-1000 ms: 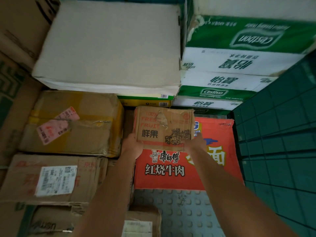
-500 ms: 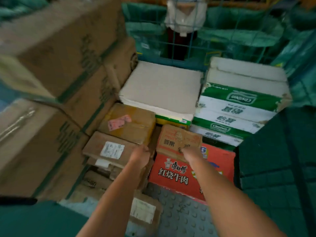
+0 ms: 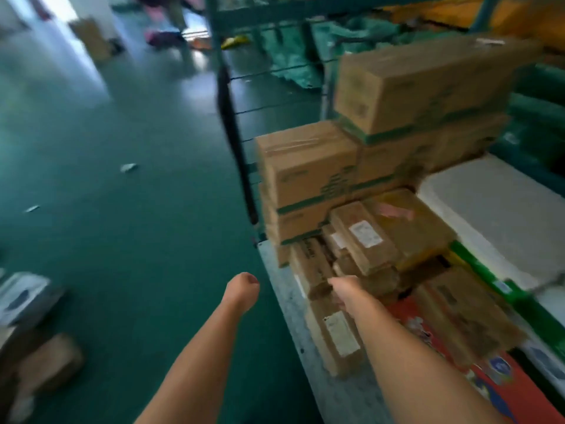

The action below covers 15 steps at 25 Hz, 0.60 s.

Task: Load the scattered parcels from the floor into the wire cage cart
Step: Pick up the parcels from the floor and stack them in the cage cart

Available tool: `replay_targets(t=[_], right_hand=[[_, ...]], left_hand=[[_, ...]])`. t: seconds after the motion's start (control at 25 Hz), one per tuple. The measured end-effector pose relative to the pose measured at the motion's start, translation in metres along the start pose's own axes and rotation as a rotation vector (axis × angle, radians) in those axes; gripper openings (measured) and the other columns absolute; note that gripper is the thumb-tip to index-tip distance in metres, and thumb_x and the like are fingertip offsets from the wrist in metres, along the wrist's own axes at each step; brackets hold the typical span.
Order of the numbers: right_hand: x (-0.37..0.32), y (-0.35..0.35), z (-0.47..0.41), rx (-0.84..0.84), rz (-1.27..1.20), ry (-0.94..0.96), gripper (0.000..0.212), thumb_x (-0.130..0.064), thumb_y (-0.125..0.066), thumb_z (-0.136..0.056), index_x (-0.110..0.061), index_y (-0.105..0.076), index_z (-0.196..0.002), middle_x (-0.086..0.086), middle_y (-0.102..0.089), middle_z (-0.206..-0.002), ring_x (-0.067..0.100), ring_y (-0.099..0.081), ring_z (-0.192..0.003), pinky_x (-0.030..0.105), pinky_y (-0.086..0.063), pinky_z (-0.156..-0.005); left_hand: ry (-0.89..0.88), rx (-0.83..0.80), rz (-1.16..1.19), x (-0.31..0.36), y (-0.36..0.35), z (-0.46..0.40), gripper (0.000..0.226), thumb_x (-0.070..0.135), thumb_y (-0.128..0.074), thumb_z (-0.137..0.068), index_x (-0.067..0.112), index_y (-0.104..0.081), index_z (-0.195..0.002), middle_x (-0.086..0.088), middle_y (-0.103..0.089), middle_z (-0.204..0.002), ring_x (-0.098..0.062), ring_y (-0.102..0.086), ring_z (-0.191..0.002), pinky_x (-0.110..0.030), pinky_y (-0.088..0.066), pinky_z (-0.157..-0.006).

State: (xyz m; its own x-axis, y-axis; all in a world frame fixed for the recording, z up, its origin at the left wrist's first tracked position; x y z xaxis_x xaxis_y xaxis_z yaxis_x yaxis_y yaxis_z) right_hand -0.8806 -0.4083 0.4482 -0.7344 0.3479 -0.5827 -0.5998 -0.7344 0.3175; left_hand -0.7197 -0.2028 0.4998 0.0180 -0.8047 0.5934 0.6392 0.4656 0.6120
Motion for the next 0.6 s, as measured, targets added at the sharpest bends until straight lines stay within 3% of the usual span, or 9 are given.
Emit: replay_targets(t=[0.12,0.2,0.48,0.6], right_hand=[[-0.028,-0.111,0.031,-0.106,0.211,0.143,0.026,-0.025,-0.061,-0.092,-0.005,-0.057,-0.108,0.012,-0.06,-0.091,0.023,-0.054,-0.067,0.024,-0.038,-0.057],[-0.035,-0.187,0.065,-0.191,0.338,0.19,0.017,-0.023,-0.059,-0.094,-0.008,-0.054,-0.101,0.011,-0.057,-0.087,0.024,-0.055,-0.069,0.025,-0.036,-0.054],[-0.004,-0.455,0.189,-0.441,0.642,0.288,0.024,-0.021,-0.056,-0.092,-0.006,-0.058,-0.11,0.01,-0.057,-0.079,0.024,-0.051,-0.068,0.027,-0.034,-0.057],[0.018,-0.548,0.24,-0.545,0.719,0.315,0.023,-0.021,-0.058,-0.092,-0.008,-0.058,-0.111,0.011,-0.059,-0.09,0.021,-0.053,-0.064,0.026,-0.034,-0.05]], left_hand=[[0.165,0.113,0.163,-0.105,0.062,0.032,0.031,0.009,-0.045,-0.087,0.007,-0.065,-0.11,-0.013,-0.067,-0.107,-0.029,-0.067,-0.097,-0.035,-0.054,-0.081],[0.251,0.193,0.243,-0.174,0.097,0.059,0.031,0.008,-0.046,-0.088,0.007,-0.064,-0.113,-0.011,-0.066,-0.112,-0.029,-0.065,-0.103,-0.034,-0.053,-0.083],[0.53,0.458,0.526,-0.427,0.202,0.158,0.02,0.008,-0.049,-0.088,0.007,-0.065,-0.101,-0.017,-0.068,-0.109,-0.034,-0.065,-0.102,-0.037,-0.054,-0.081],[0.647,0.546,0.598,-0.512,0.235,0.201,0.015,0.007,-0.048,-0.086,0.014,-0.061,-0.087,-0.017,-0.068,-0.107,-0.035,-0.065,-0.101,-0.039,-0.054,-0.082]])
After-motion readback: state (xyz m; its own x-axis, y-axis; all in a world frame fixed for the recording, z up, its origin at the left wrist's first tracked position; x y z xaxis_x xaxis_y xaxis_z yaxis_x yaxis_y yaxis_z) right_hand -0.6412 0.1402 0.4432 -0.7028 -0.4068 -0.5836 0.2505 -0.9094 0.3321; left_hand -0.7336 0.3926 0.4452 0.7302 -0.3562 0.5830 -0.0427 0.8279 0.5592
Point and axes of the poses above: each hand's wrist, its own z-axis away from the middle knuckle, its own y-axis out of the back of the hand, x = y × z, the point moved 8 cm from there along -z, towards the middle knuckle
